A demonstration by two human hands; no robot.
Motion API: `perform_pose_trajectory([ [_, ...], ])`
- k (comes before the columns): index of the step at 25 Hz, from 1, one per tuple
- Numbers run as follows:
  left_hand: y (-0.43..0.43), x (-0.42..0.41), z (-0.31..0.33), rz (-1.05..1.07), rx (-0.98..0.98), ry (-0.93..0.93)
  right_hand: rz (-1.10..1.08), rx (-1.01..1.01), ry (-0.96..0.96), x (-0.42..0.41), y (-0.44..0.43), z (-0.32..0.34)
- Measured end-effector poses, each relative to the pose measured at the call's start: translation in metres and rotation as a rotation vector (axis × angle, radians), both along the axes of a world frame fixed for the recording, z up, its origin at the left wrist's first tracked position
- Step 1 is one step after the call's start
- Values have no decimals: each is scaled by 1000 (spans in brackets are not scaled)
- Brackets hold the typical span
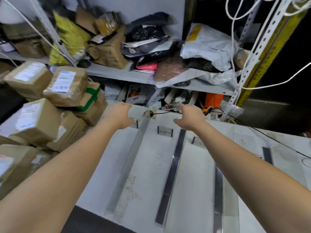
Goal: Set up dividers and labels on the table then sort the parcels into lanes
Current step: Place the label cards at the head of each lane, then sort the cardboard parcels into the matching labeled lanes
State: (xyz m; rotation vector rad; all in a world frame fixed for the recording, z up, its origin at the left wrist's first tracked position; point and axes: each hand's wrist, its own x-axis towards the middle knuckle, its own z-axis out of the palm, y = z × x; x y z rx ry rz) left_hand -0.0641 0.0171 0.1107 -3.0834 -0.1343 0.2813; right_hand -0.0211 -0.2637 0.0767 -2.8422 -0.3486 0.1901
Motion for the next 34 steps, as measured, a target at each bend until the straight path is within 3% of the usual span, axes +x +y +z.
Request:
perform_pose_trajectory([
  [13,172,-36,56,-4,20,-142,24,3,-64,-27,169,67],
  [20,274,-40,63,50,-45,-188,9,203,-60,-36,284,81],
  [29,344,-7,49,278,-442,-268,-51,566,90,-9,402,67],
  [34,356,30,32,343,-492,-224,-87,652,153,31,434,55],
])
